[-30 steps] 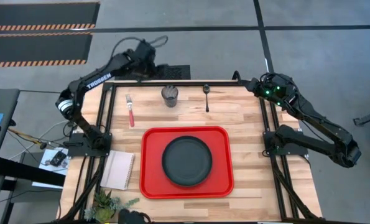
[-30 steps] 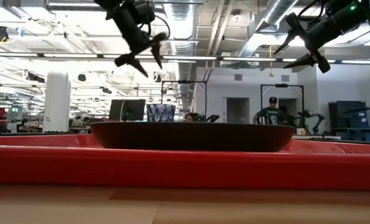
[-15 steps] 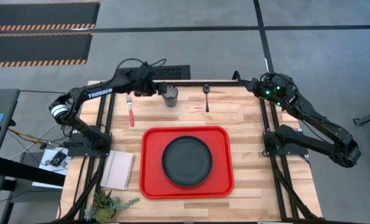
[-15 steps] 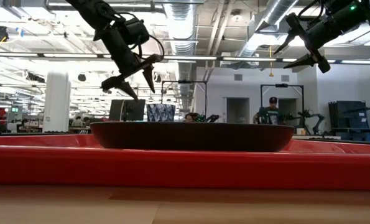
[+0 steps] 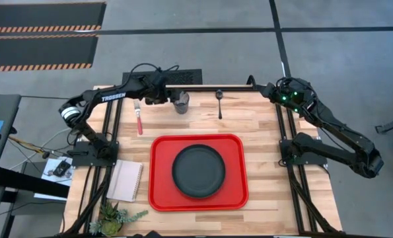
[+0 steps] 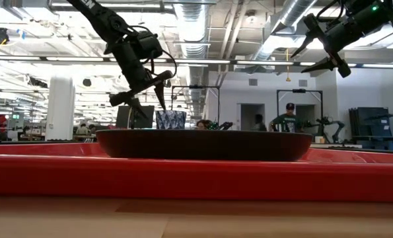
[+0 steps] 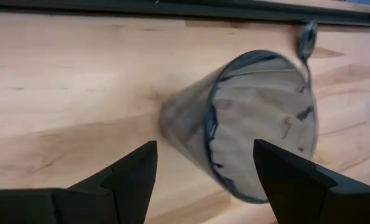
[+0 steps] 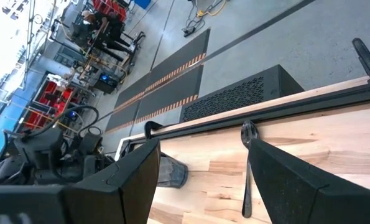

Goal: Pick and place plate/cup/fork/spoon on tray
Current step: Put the black cup on the orange serving tray to the top left of the black plate

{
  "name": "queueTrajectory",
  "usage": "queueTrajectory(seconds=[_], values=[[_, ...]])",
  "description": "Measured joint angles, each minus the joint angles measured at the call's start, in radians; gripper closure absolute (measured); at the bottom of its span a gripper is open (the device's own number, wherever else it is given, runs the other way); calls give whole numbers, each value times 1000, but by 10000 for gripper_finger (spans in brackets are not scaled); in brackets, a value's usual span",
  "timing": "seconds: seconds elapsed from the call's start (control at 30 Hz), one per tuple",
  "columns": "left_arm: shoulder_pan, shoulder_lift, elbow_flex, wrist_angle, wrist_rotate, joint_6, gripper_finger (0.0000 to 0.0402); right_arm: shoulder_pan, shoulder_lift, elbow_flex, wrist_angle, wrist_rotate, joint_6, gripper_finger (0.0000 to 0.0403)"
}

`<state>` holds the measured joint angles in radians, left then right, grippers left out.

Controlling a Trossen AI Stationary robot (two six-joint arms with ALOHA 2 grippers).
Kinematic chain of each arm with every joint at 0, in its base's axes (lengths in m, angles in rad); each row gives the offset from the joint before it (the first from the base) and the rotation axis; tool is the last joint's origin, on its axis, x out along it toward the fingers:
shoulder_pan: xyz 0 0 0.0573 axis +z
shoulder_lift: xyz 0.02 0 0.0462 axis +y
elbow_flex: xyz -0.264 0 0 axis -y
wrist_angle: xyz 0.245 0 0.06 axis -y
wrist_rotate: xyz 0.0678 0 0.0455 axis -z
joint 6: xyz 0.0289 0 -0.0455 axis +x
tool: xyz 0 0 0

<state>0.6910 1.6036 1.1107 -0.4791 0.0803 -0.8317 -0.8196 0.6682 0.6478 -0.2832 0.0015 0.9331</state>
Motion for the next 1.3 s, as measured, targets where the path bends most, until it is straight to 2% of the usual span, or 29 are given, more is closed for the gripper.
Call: queueTrajectory(seconds=[0.13,0.47,0.63,0.83,0.97,1.17,1.3], values=[[0,2,0,10,14,4,172,0,0,0,0,0,-1,132],[1,2,0,27,-7,10,317,0,0,0,0,-1,-1,132],[5,3,0,23,-8,24,349,1,0,0,0,-2,-1,132],[4,17,1,27,0,49,342,1,0,0,0,-2,-3,132],[5,51,1,35,54,44,305,1,0,0,0,-2,-8,132],[11,81,1,35,76,3,249,1,0,0,-1,-2,-16,132],[13,81,1,38,78,-1,257,1,0,0,0,-2,-18,132]])
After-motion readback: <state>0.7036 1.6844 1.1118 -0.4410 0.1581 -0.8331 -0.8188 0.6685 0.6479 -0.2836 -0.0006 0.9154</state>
